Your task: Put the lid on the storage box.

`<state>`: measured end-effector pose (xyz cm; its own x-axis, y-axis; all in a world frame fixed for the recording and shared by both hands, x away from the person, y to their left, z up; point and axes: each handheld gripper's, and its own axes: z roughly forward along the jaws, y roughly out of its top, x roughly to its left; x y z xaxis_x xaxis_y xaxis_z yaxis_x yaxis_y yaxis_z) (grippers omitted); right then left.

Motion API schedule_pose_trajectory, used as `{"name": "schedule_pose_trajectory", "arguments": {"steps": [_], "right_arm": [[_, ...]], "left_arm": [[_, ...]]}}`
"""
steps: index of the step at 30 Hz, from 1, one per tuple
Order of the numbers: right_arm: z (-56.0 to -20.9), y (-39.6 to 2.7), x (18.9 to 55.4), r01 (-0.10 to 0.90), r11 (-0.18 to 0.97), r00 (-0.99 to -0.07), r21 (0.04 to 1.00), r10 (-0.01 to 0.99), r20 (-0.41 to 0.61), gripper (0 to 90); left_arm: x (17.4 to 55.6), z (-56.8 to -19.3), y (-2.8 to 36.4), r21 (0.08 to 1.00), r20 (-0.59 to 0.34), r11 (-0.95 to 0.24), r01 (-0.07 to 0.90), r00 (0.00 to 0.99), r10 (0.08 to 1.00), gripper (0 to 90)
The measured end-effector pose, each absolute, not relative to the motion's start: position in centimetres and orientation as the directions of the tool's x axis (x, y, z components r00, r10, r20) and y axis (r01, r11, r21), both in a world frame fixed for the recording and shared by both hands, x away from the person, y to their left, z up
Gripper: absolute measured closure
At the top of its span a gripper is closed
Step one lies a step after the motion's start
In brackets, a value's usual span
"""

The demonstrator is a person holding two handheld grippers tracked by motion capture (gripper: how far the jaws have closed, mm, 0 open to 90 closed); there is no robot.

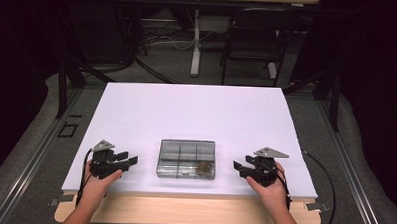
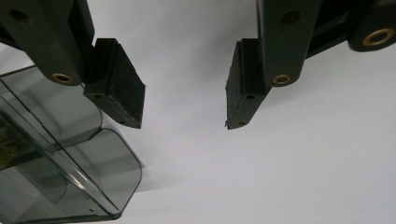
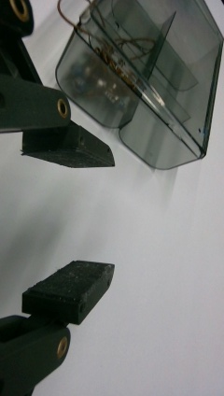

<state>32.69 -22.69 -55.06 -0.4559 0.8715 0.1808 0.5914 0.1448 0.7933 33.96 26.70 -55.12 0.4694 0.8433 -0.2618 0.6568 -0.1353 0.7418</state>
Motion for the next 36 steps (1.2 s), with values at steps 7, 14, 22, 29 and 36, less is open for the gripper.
{"name": "schedule_pose_trajectory", "arguments": {"steps": [7,14,22,29,36], "right_arm": [[-55.5,-23.3,33.2,0.607,0.114,-0.426,0.787,0.882,0.201,41.7],[-55.8,-23.6,33.6,0.611,0.093,-0.406,0.786,0.889,0.210,41.6],[-56.0,-23.1,33.7,0.609,0.111,-0.409,0.786,0.892,0.191,41.5],[-56.1,-22.7,33.7,0.611,0.121,-0.424,0.782,0.885,0.195,41.3],[-56.2,-22.6,33.8,0.607,0.113,-0.422,0.787,0.885,0.198,41.3]], "left_arm": [[34.2,-55.3,27.3,0.744,-0.256,-0.123,0.656,0.451,0.855,47.5],[34.3,-55.4,27.5,0.750,-0.240,-0.122,0.651,0.439,0.866,47.1],[34.5,-55.6,27.5,0.749,-0.231,-0.132,0.649,0.442,0.867,47.0],[34.8,-55.8,27.8,0.753,-0.223,-0.135,0.645,0.442,0.869,47.0],[34.9,-55.8,27.6,0.747,-0.224,-0.140,0.649,0.445,0.867,46.6]]}}
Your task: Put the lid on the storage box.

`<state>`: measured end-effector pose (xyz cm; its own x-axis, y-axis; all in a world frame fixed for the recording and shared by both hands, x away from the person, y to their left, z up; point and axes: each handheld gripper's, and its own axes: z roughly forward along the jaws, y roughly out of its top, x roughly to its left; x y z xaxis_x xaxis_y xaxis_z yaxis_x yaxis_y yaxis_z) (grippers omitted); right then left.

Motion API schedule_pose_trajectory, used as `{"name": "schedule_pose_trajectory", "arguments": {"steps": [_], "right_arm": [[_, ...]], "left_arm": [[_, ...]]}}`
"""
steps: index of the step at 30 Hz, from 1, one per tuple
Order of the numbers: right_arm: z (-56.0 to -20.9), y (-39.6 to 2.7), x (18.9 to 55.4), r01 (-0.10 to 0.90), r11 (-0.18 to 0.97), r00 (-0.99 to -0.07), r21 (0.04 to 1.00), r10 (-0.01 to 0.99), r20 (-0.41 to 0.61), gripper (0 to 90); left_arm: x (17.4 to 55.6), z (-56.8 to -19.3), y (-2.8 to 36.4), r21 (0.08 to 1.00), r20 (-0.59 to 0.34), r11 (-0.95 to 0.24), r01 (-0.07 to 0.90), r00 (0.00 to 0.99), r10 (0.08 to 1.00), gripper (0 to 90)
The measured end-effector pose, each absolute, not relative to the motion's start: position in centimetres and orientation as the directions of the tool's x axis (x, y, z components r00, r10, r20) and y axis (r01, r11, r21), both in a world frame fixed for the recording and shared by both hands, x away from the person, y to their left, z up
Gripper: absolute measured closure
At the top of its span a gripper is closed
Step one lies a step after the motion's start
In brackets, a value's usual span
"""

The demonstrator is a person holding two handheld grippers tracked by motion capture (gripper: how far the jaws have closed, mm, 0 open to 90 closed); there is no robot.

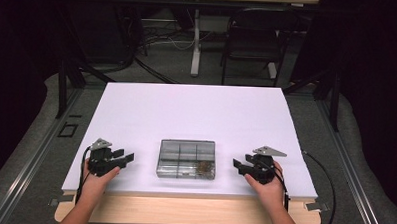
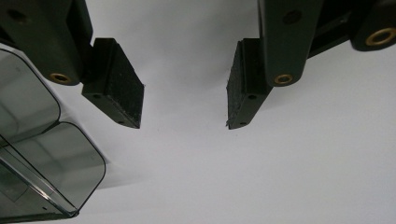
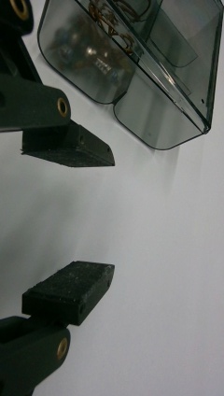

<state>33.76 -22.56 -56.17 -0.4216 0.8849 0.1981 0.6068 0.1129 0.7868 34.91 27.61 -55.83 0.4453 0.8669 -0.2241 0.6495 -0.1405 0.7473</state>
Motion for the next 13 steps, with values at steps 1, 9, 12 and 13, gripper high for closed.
{"name": "schedule_pose_trajectory", "arguments": {"steps": [1,9,12,13], "right_arm": [[-56.17,-22.61,33.77,0.607,0.114,-0.420,0.787,0.886,0.195,41.3],[-56.28,-22.69,33.90,0.612,0.104,-0.410,0.784,0.890,0.202,41.2],[-56.27,-22.81,33.89,0.615,0.103,-0.405,0.782,0.892,0.201,41.0],[-56.27,-22.81,33.89,0.615,0.103,-0.405,0.782,0.892,0.201,41.0]], "left_arm": [[34.91,-55.83,27.61,0.747,-0.224,-0.140,0.649,0.445,0.867,46.6],[34.98,-55.80,27.63,0.748,-0.224,-0.138,0.650,0.442,0.869,46.5],[35.07,-55.87,27.56,0.750,-0.222,-0.135,0.647,0.439,0.870,46.5],[35.08,-55.82,27.58,0.747,-0.223,-0.138,0.651,0.441,0.869,46.5]]}}
